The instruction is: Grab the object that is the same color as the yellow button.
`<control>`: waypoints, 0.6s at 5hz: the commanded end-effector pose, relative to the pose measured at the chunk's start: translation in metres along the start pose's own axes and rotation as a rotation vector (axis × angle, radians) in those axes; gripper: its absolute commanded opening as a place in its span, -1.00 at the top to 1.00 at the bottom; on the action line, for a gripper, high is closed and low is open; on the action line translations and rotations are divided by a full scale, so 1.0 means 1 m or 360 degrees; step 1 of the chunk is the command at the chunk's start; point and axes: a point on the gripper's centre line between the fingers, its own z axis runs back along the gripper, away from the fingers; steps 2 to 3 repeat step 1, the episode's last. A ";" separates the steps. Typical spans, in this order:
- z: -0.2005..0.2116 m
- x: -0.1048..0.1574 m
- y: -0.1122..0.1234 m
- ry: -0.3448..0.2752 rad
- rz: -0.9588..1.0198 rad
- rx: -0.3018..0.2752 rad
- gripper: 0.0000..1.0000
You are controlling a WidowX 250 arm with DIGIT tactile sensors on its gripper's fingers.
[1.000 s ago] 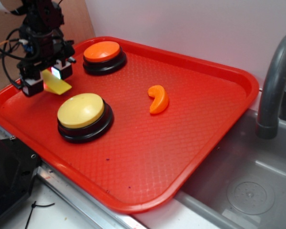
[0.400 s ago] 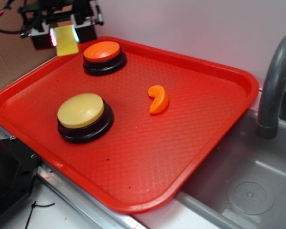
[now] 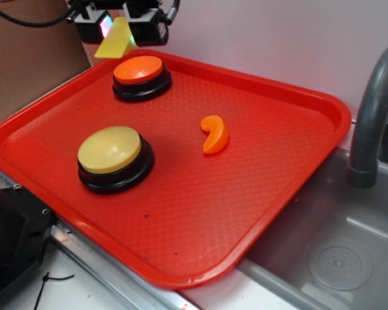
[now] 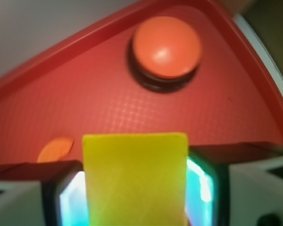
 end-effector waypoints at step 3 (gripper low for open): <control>0.020 -0.001 0.012 -0.0102 -0.0785 -0.0158 1.00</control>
